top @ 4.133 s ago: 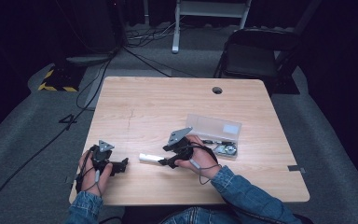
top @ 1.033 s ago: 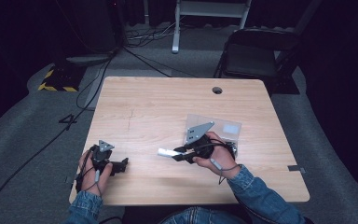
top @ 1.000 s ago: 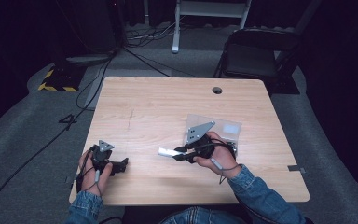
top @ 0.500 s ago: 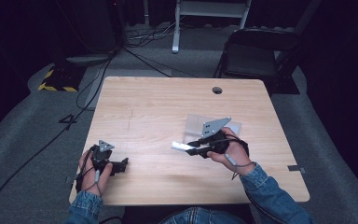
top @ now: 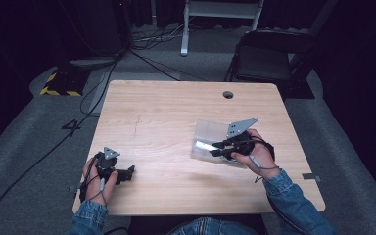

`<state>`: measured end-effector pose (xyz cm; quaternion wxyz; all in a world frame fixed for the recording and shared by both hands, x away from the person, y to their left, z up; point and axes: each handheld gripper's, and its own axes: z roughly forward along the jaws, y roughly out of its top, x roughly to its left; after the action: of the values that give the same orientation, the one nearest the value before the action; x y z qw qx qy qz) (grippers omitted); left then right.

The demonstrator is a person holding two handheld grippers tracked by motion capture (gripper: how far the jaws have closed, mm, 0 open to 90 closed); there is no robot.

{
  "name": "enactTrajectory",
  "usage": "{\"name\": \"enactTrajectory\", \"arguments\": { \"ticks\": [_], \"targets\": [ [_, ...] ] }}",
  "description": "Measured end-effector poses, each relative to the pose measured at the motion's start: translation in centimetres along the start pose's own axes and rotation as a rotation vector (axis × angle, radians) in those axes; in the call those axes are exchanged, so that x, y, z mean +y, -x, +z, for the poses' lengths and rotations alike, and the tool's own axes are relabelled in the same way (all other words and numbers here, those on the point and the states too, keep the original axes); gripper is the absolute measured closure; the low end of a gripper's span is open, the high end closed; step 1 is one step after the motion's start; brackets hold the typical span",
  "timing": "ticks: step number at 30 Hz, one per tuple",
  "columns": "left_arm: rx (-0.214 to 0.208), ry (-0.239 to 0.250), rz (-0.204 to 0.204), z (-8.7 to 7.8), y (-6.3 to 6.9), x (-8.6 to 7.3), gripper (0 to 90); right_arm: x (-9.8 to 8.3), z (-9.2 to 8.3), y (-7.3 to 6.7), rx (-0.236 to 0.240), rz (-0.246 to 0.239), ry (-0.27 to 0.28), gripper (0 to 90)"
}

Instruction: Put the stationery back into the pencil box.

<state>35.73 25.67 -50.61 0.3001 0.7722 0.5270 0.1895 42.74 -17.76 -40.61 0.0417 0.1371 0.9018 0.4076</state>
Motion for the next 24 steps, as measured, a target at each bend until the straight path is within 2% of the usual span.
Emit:
{"name": "enactTrajectory", "arguments": {
  "ticks": [5,9,24],
  "targets": [
    [-0.002,0.001,0.000,0.0,0.0,0.0,0.0,-0.5,-0.1,0.8,-0.010,0.010,-0.021,71.4],
    [0.001,0.002,-0.005,0.0,0.0,0.0,0.0,-1.0,0.0,1.4,-0.014,-0.003,-0.060,71.3],
    [0.002,0.002,-0.002,-0.2,0.1,-0.3,0.0,-2.8,1.3,3.2,0.010,0.018,-0.169,71.4]
  ]
}}
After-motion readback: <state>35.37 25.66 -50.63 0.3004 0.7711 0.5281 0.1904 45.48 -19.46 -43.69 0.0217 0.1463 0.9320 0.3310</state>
